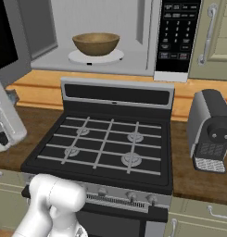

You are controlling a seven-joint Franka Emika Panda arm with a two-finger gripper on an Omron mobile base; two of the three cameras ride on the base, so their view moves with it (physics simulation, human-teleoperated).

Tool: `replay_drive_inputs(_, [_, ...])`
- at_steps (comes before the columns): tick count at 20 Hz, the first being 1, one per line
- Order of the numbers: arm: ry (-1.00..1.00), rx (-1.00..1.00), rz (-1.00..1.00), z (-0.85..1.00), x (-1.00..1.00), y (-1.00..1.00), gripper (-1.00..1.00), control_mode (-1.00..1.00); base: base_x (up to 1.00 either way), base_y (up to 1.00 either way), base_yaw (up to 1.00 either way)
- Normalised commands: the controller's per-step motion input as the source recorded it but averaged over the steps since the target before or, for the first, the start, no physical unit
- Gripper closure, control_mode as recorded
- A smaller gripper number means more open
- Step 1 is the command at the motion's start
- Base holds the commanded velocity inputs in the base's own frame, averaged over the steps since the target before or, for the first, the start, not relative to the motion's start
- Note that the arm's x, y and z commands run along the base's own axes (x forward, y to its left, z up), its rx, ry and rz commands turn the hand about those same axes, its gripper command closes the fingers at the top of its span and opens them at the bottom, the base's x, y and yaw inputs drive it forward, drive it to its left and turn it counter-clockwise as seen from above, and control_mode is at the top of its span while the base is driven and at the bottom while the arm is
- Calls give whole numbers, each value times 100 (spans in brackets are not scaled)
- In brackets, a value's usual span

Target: Open the microwave, place the bowl with waffle inside the microwave, then close the microwave door and turn it on.

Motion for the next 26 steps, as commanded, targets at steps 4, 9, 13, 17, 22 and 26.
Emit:
replay_drive_inputs(4, [19,-16,0,-9,-100,71,100,-100,0,0,0])
replay_drive_inputs(9, [3,-10,8,-35,-100,57,100,-100,0,0,0])
replay_drive_inputs(13, [0,-7,9,-20,-83,57,100,-100,0,0,0])
replay_drive_inputs(17, [0,-8,5,-11,-17,72,100,-100,0,0,0])
replay_drive_inputs(22, [-3,-9,0,-11,-1,70,100,-100,0,0,0])
replay_drive_inputs(26, [-12,-12,0,-30,-1,74,100,-100,0,0,0])
